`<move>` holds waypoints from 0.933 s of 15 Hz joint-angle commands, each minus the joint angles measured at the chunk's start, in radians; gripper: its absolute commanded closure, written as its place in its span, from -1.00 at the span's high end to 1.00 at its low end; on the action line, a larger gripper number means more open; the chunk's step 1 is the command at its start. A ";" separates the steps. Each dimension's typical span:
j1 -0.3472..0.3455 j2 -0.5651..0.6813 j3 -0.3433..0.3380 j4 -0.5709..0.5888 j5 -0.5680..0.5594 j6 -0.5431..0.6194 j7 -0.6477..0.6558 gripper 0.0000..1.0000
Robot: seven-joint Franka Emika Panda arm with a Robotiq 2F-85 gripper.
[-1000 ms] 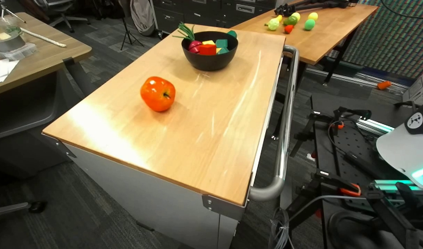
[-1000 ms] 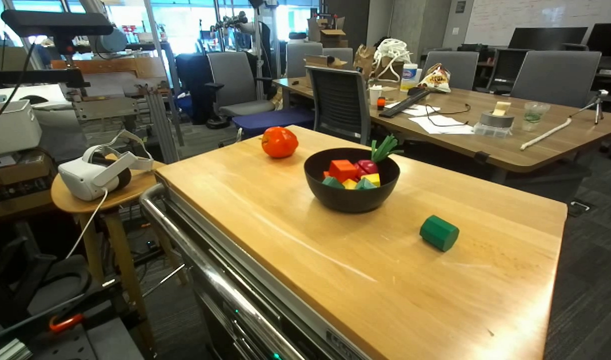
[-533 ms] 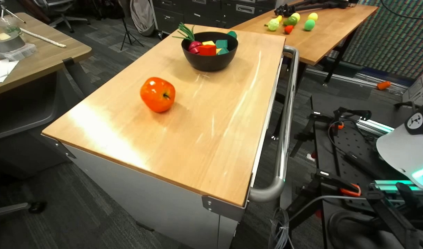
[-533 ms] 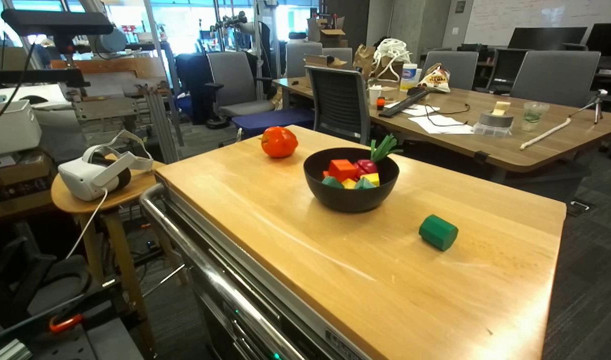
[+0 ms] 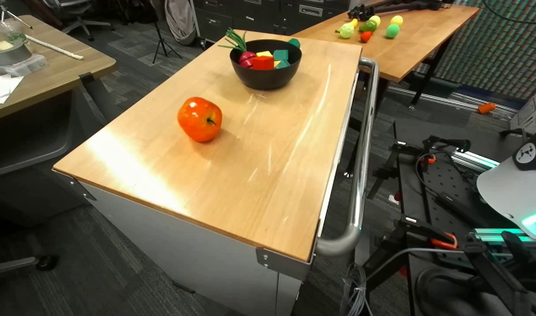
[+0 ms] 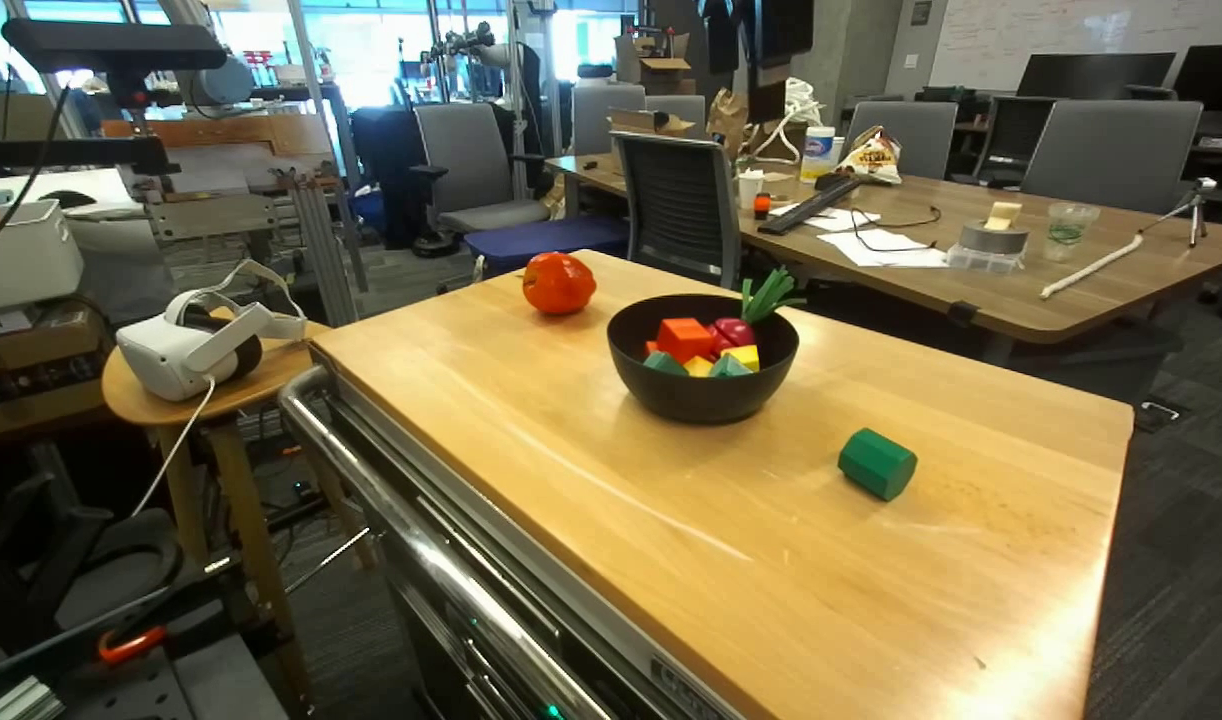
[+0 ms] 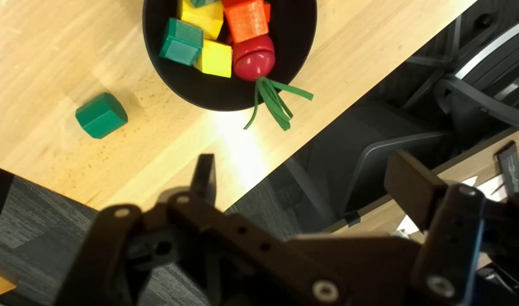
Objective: Put all the blocks and the beetroot in the bowl then move the apple to the left
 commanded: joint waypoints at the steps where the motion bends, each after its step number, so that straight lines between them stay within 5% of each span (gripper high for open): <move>1: -0.025 -0.006 0.010 0.013 0.044 -0.006 -0.021 1.00; 7: -0.078 0.140 -0.081 0.122 0.287 -0.078 -0.157 1.00; 14: -0.130 0.414 -0.082 0.271 -0.011 -0.110 -0.064 1.00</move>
